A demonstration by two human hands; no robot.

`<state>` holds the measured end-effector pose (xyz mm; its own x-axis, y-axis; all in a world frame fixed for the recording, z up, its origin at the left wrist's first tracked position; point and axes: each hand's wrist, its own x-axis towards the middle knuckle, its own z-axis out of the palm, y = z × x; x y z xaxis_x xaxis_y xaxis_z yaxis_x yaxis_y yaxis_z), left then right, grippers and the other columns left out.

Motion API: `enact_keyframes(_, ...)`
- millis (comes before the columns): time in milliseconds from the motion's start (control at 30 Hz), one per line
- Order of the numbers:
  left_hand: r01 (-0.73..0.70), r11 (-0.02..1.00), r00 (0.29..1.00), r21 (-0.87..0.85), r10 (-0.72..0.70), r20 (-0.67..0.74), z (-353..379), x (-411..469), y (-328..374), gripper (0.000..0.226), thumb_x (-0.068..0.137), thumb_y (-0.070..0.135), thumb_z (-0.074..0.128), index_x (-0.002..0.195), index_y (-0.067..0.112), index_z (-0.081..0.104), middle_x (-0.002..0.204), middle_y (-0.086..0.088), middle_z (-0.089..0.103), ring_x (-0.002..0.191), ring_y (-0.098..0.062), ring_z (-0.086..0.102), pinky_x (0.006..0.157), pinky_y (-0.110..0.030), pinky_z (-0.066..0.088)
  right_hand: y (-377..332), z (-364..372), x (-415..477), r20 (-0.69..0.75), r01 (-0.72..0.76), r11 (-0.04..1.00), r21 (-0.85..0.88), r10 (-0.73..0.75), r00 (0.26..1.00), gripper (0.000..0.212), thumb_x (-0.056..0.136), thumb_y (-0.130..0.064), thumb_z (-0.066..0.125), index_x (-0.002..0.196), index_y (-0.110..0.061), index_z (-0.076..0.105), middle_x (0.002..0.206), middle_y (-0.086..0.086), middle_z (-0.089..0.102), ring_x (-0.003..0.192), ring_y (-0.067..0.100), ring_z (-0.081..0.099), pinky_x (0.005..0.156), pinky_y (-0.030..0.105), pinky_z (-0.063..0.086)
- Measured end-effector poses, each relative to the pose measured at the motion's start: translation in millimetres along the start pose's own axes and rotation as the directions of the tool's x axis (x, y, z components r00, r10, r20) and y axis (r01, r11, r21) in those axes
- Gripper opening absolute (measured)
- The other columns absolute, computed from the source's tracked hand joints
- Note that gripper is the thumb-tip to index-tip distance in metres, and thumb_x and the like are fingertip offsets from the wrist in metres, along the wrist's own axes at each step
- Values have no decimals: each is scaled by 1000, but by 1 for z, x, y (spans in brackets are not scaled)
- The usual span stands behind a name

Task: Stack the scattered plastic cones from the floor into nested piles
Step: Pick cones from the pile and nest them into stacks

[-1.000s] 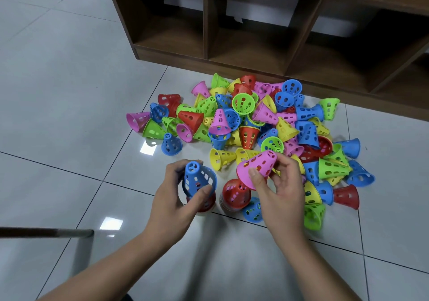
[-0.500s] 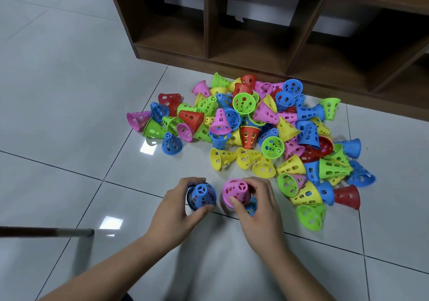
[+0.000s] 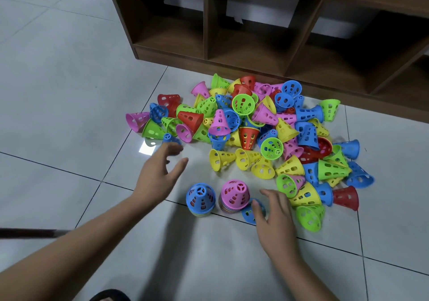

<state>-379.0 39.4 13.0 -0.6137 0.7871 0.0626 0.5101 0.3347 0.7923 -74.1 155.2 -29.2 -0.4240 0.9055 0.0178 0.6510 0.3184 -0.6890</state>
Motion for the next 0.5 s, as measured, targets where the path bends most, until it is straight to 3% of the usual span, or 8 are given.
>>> enact_keyframes(133,-25,978,998,206,35,-46,-1,32,-26,48,93,23,76,136,24,56,135,6,61,122,-20,60,99,-40,52,24,15,-6,99,-10,996,-85,18,995,52,85,-40,83,130,-24,63,124,-11,52,120,15,55,96,36,53)
enact_keyframes(233,27,959,1000,283,-24,-13,-2,51,-39,64,91,23,76,149,24,48,151,-1,53,136,-26,52,107,-43,48,30,21,-8,160,-14,998,-59,23,987,55,87,-28,83,136,-27,59,130,-12,54,121,16,58,96,35,54)
enact_keyframes(333,69,920,992,386,-104,71,1,62,-54,75,96,30,75,160,25,37,162,-5,46,144,-31,46,112,-52,47,33,21,-7,137,-93,995,-26,95,986,54,88,-30,84,135,-30,57,127,-10,61,117,14,60,94,34,54)
enact_keyframes(500,-1,891,986,453,-76,150,6,61,-73,54,94,28,77,143,21,57,140,-5,61,124,-34,59,95,-45,52,34,11,-9,112,-125,992,-10,125,986,43,90,-44,79,125,-40,55,117,-12,65,106,11,62,84,31,55)
